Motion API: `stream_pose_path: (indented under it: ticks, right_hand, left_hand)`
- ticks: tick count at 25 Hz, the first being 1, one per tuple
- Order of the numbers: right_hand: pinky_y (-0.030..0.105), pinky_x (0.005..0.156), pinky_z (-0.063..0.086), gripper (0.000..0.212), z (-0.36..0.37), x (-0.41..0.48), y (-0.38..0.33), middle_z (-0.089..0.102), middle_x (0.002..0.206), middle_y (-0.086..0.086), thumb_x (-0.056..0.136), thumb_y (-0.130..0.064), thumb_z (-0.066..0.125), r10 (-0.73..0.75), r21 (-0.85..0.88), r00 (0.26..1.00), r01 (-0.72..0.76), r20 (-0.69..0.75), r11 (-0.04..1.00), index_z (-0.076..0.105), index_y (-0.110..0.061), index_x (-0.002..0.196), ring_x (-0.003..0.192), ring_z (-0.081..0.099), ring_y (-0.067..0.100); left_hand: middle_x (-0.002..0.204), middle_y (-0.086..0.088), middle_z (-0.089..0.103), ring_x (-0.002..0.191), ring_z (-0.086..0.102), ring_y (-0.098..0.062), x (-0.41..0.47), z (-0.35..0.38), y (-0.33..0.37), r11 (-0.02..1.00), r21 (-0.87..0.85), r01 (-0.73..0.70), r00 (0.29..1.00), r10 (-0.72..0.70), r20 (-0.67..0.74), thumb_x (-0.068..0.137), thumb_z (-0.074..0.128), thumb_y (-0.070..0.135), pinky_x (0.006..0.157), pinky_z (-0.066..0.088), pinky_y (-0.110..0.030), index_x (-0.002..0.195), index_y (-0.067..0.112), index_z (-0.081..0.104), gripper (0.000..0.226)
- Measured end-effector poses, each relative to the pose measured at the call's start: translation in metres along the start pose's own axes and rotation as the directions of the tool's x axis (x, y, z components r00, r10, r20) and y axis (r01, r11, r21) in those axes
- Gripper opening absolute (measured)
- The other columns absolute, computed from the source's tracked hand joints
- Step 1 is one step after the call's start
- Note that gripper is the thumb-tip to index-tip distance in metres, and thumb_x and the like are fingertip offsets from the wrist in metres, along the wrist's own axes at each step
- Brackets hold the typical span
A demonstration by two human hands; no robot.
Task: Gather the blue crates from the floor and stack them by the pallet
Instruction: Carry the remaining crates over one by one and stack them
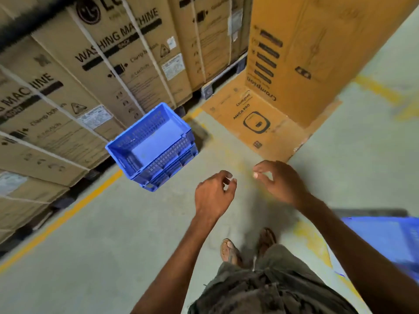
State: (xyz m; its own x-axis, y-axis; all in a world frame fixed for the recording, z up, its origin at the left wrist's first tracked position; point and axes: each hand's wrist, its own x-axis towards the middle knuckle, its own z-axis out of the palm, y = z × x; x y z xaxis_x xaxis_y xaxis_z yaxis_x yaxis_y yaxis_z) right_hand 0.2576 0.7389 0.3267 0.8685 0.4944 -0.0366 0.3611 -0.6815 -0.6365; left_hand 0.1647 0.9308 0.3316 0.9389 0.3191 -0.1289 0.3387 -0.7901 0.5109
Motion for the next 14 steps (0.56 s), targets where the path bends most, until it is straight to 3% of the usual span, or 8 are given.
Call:
stream_pose_path:
  ticks: [4,9,14]
  right_hand:
    - [0.029,0.084,0.053,0.008,-0.047,-0.095,0.045,0.073,0.102,-0.014,0.092,-0.031,0.069,0.232,0.131,0.955,-0.21,-0.184,0.969,0.071,-0.03,0.099,0.094,0.068,0.009]
    - [0.025,0.084,0.051,0.009,-0.111,-0.201,0.11,0.072,0.097,-0.021,0.093,-0.034,0.068,0.413,0.272,0.866,-0.341,-0.281,0.9,0.071,-0.034,0.102,0.09,0.066,-0.004]
    - [0.031,0.084,0.052,0.014,-0.179,-0.32,0.192,0.074,0.098,-0.012,0.093,-0.028,0.065,0.493,0.254,0.796,-0.426,-0.352,0.869,0.07,-0.031,0.105,0.092,0.068,0.009]
  left_hand:
    - [0.091,0.016,0.072,0.081,0.068,-0.009,-0.024,0.025,0.082,0.985,0.001,-0.17,0.982,0.169,0.084,0.095,0.054,0.046,0.074,0.052,-0.029,0.107,0.034,0.064,0.02]
    - [0.086,0.011,0.071,0.078,0.069,-0.011,-0.061,0.089,0.198,0.921,0.02,-0.389,0.906,0.378,0.189,0.092,0.052,0.044,0.068,0.054,-0.03,0.099,0.036,0.06,0.014]
    - [0.087,0.014,0.072,0.079,0.069,-0.011,-0.129,0.18,0.318,0.884,0.015,-0.467,0.858,0.45,0.247,0.092,0.053,0.044,0.069,0.056,-0.03,0.1,0.037,0.061,0.013]
